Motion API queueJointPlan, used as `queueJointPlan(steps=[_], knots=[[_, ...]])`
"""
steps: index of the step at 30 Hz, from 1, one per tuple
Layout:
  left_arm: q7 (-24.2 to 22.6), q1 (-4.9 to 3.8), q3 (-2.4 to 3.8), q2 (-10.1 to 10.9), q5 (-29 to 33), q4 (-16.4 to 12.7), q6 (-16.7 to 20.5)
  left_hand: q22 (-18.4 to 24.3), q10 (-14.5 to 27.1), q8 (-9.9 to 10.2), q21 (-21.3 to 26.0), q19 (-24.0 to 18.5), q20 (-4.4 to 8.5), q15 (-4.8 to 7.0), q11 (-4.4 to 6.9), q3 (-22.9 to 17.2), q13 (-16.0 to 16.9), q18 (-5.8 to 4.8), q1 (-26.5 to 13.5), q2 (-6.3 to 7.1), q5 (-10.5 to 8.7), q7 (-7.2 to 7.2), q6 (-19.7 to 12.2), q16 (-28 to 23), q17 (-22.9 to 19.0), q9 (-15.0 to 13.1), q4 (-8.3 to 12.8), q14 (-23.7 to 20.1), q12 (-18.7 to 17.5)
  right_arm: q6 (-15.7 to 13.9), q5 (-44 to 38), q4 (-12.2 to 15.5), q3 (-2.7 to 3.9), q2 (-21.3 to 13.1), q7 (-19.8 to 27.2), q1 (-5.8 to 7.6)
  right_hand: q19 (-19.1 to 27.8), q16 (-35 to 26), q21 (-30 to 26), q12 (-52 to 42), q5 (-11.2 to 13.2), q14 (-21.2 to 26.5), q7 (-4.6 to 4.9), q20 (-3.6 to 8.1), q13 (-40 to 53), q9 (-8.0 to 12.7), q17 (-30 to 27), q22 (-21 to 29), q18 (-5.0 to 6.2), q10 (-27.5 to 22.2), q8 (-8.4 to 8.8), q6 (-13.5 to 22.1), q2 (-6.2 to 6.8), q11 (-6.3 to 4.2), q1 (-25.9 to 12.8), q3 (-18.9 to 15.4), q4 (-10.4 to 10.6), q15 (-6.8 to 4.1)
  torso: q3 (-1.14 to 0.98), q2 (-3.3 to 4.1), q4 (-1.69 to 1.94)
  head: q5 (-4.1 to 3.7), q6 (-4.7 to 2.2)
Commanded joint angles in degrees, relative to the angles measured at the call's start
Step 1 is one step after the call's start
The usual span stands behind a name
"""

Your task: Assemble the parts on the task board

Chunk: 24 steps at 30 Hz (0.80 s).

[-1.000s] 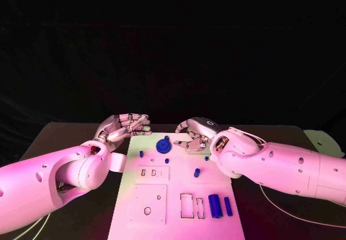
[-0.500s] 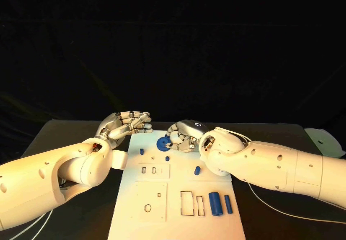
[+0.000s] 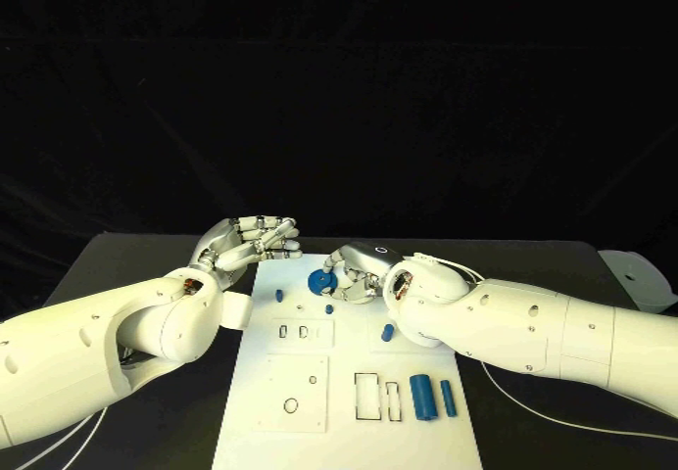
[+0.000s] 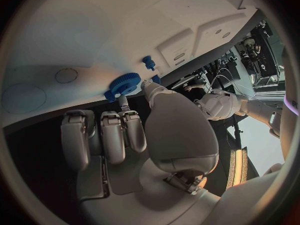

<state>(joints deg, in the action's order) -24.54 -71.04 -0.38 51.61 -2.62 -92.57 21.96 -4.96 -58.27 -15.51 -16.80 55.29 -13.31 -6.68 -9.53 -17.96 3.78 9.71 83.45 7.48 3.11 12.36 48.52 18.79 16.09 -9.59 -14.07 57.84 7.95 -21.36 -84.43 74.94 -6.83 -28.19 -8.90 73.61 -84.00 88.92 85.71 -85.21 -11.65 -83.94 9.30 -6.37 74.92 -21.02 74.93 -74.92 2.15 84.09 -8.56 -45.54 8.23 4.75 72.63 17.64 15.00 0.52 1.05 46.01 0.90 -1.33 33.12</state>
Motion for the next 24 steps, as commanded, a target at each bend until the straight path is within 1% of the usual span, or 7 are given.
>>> queueJointPlan(steps=[1, 8, 10, 13, 16, 20, 24], knots=[[-0.4, -0.08, 0.05, -0.2, 0.2, 0.0, -1.0, 0.1, -0.2, 0.4, 0.4, 0.3, 0.04, -0.39, -0.31, -0.3, 0.0, 0.84, -0.2, 0.04, 0.05, 0.58, -0.3, -0.3, 0.1, -0.1, 0.1, -0.2, -0.3, 1.6, -0.7, -0.7, -0.03, 0.4, -0.4, -0.11, -3.0, 0.3, 0.0, -0.3, -0.2, -5.4, -0.03, 0.02, 10.6, 0.1, 11.7, -10.4, -0.81, 2.2, 0.2, 0.2, 0.02, -0.3, 0.5, 0.3, -0.1, -0.21, -0.01, -0.03, -0.04, -0.08, 0.12], [-0.4, -0.07, 0.05, -0.2, 0.2, 0.1, -1.0, 0.1, -0.2, 0.4, 0.4, 0.3, 0.04, -0.39, -0.31, -0.3, 0.0, 0.84, -0.2, 0.04, 0.05, 0.58, -0.3, -0.3, 0.1, -0.1, 0.1, -0.2, -0.3, 1.0, -1.2, -1.0, -0.03, 0.7, -0.5, -0.19, -2.9, 0.3, -0.1, -0.2, -0.2, -5.4, 0.0, 0.03, 10.5, 0.1, 11.6, -10.3, -0.79, 2.2, 0.21, 0.2, 0.04, -0.29, 0.5, 0.4, -0.1, -0.21, -0.08, -0.03, 0.01, 0.01, 0.15], [-0.4, -0.07, 0.05, -0.2, 0.2, 0.1, -1.0, 0.1, -0.2, 0.4, 0.4, 0.3, 0.04, -0.39, -0.31, -0.3, 0.0, 0.84, -0.2, 0.04, 0.05, 0.58, -0.3, -0.3, 0.1, -0.1, 0.1, -0.2, -0.3, -0.2, -1.4, -0.6, -0.03, 0.4, -0.2, -0.2, -2.9, 0.3, -0.2, -0.3, -0.2, -5.4, 0.01, 0.03, 10.5, 0.1, 11.6, -10.3, -0.78, 2.2, 0.22, 0.2, 0.05, -0.28, 0.5, 0.4, -0.1, -0.21, -0.08, -0.07, 0.02, 0.01, 0.11], [-0.4, -0.07, 0.05, -0.2, 0.2, 0.2, -1.0, 0.1, -0.2, 0.4, 0.4, 0.3, 0.04, -0.39, -0.31, -0.3, 0.0, 0.84, -0.2, 0.04, 0.05, 0.58, -0.3, -0.3, 0.1, -0.1, 0.1, -0.2, -0.3, -4.2, -1.4, 0.6, -0.03, -0.7, 0.9, -0.22, -3.1, 0.3, 0.0, -0.5, -0.4, -5.3, 0.2, 0.03, 10.7, 0.2, 11.5, -10.5, -0.84, 2.3, 0.09, -0.4, 0.11, -0.14, 0.7, 0.6, -0.3, -0.14, -0.11, -0.06, 0.01, -0.02, -0.06], [-0.4, -0.07, 0.05, -0.2, 0.2, 0.3, -1.0, 0.1, -0.2, 0.4, 0.4, 0.3, 0.04, -0.39, -0.31, -0.3, 0.0, 0.84, -0.2, 0.04, 0.05, 0.58, -0.3, -0.3, 0.1, -0.1, 0.1, -0.2, -0.3, -8.9, -0.5, 2.7, 0.06, -2.9, 2.9, -0.18, -3.2, 0.3, 0.2, -0.5, -0.4, -5.3, 0.31, -0.02, 10.8, 0.2, 11.5, -10.7, -0.89, 2.4, -0.02, -1.0, 0.36, -0.04, 1.0, 0.8, -0.7, -0.05, -0.14, -0.11, -0.12, 0.09, -0.14], [-0.4, -0.07, 0.04, 0.0, 0.2, 0.4, -1.0, 0.1, -0.2, 0.4, 0.4, 0.3, 0.04, -0.39, -0.31, -0.3, 0.0, 0.84, -0.2, 0.04, 0.05, 0.58, -0.3, -0.3, 0.1, -0.1, 0.1, -0.2, -0.3, -14.5, 5.6, 7.6, 0.55, -8.6, 6.4, 0.2, -2.9, 0.2, -0.2, -0.5, -0.6, -5.3, 0.44, -0.1, 10.8, 0.3, 11.2, -10.3, -0.79, 2.4, -0.33, -2.3, 0.75, 0.07, 1.4, 1.2, -1.2, 0.03, -0.13, -0.14, -0.22, -0.12, -0.35], [-0.4, -0.07, 0.04, 0.2, 0.2, 0.5, -0.9, 0.1, -0.2, 0.4, 0.4, 0.3, 0.04, -0.39, -0.31, -0.3, 0.0, 0.84, -0.2, 0.04, 0.05, 0.58, -0.3, -0.3, 0.1, -0.1, 0.1, -0.2, -0.3, -13.8, 11.2, 10.9, 0.88, -14.0, 8.5, 1.11, -2.8, 0.1, -0.4, -0.4, -0.9, -5.2, 0.66, -0.23, 10.7, 0.4, 10.8, -10.1, -0.73, 2.3, -0.57, -3.4, 1.06, 0.26, 1.8, 1.5, -1.8, 0.2, -0.24, -0.21, -0.54, -0.25, -0.48]])
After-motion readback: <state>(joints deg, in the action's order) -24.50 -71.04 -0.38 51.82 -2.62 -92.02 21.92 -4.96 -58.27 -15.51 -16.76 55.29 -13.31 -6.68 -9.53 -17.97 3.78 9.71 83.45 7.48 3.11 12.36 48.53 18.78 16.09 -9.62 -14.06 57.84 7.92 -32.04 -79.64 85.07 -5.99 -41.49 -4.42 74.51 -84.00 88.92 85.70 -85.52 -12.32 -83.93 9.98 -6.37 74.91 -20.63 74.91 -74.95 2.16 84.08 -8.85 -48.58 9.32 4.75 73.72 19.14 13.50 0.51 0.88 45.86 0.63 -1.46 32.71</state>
